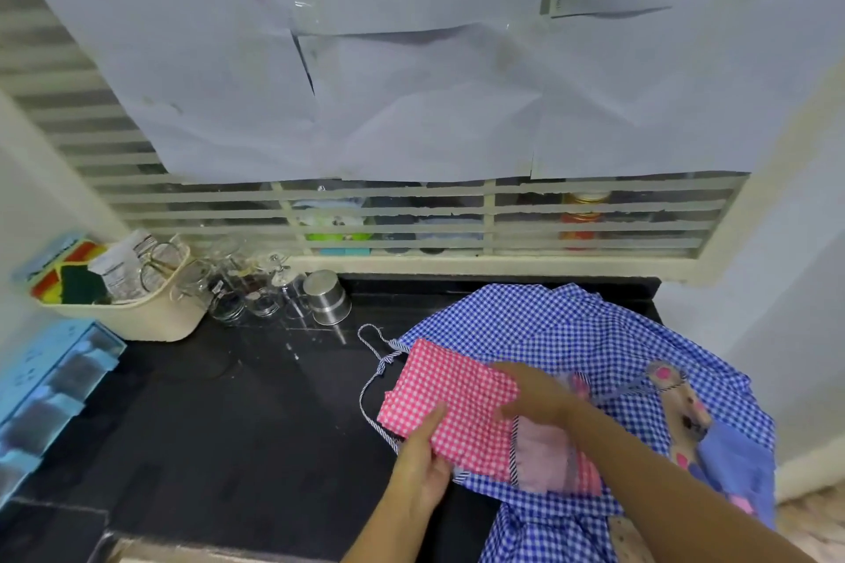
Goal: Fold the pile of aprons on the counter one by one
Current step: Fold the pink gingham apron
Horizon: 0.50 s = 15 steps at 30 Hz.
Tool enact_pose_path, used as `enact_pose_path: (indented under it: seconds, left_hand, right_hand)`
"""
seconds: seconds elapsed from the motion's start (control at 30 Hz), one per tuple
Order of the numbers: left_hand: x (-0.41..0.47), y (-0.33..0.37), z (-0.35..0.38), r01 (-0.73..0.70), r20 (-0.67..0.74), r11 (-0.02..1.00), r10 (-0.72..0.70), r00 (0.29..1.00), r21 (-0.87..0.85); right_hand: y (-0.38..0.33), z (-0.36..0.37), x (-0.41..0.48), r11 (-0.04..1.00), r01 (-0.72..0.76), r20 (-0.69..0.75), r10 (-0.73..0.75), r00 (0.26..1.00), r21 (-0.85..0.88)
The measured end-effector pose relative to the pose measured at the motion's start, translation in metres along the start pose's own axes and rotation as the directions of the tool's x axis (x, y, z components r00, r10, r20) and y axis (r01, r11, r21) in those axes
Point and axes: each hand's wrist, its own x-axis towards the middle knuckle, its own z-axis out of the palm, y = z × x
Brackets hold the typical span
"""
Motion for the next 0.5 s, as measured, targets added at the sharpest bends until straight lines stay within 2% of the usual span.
enact_pose_path:
  seconds: [0.07, 0.17, 0.3, 0.37, 0.43, 0.5]
  left_hand:
    - [0.004, 0.003, 0.01, 0.011, -0.023, 0.999, -0.012, 1.0, -0.052]
    - [0.004, 0.025, 0.025, 0.019, -0.02, 1.0, -0.019, 1.0, -0.001]
    - [-0.005, 0.074, 0.049, -0.08, 0.098, 0.977, 0.061, 0.993, 0.196]
    - [-0.011, 0.098, 0.062, -0.137, 0.131, 0.951, 0.104, 0.986, 0.276]
    - [-0.016, 0.12, 0.076, -0.193, 0.155, 0.927, 0.149, 0.977, 0.323]
    - [-0.022, 0.144, 0.093, -0.256, 0.195, 0.914, 0.202, 0.96, 0.314]
  right_hand:
    - [-0.007, -0.008, -0.005, 0.997, 0.007, 0.111, -0.015, 0.994, 0.074]
    - [-0.005, -0.026, -0.017, 0.985, 0.016, 0.202, -0.051, 0.978, 0.169]
    - [0.008, -0.051, -0.036, 0.993, -0.05, 0.313, 0.014, 0.95, 0.107]
    - [0.011, -0.058, -0.04, 0.99, -0.059, 0.305, 0.019, 0.952, 0.125]
    - [0.011, -0.068, -0.038, 0.977, -0.084, 0.295, 0.024, 0.955, 0.193]
    - [0.003, -0.083, -0.038, 0.944, -0.154, 0.363, 0.04, 0.931, 0.291]
